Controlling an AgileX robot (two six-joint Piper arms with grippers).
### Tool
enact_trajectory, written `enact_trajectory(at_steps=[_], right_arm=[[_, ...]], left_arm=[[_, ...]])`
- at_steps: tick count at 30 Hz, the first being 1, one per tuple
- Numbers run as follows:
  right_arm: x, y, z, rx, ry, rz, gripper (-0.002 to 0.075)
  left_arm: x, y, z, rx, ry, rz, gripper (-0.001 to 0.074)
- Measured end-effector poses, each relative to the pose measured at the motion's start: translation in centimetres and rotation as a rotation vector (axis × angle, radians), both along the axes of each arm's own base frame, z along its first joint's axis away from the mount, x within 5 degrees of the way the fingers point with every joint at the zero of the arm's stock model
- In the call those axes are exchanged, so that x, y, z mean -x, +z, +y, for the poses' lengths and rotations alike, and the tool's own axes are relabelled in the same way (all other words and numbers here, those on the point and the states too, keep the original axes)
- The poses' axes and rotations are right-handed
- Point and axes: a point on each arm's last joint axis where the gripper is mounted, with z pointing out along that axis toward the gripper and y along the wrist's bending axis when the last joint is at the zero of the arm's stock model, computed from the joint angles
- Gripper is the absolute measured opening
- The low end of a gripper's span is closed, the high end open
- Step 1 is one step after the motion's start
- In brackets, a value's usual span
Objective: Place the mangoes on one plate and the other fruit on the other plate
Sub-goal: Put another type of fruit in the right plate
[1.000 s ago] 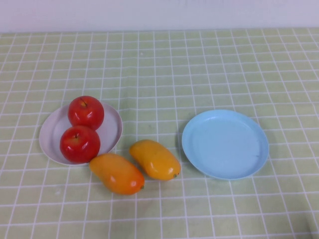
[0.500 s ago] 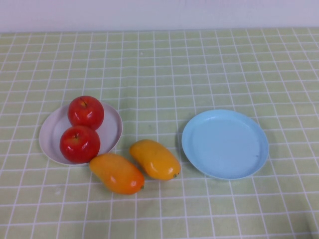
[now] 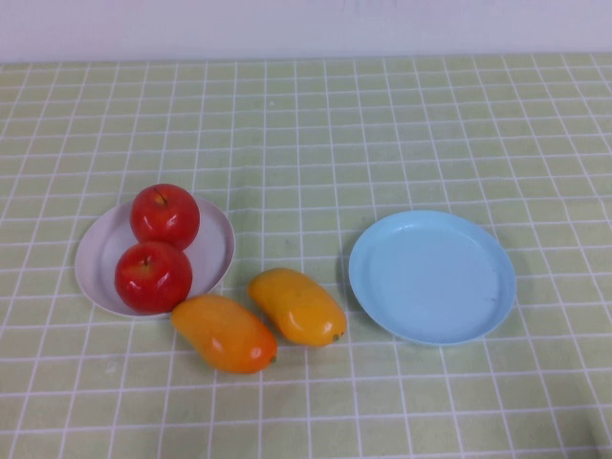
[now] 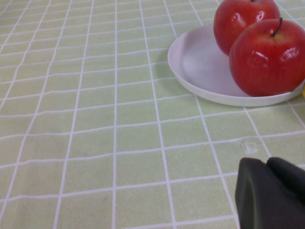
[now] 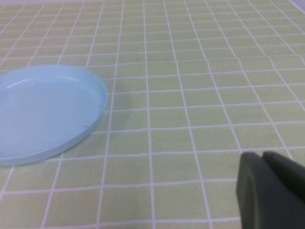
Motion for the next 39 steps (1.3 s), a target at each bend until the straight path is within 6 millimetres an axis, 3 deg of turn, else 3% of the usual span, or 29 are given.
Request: enact_trajectory(at_steps=[21,30,34,39], right_arm=[[-0.1,0.3,0.0,-0.024,-0.003,-0.039,-0.0016],[-0.3,2.4,0.3,-0.581,-0.053,-0.226,-0.0016],[-0.3,2.6,0.2,-0.689,-0.068,-0.245,-0.0016],[-0.1,2.8,1.2,-0.707,0.005,-0.14,-0.0016]], left_arm=[[0.0,0.0,0.0,0.0,0.0,0.0,0.0004],[0.0,0.0,0.0,0.0,0.0,0.001,0.0004],[0.0,0.0,0.0,0.0,0.0,0.001,0.0004],[0.0,0.0,0.0,0.0,0.0,0.001,0.0004]])
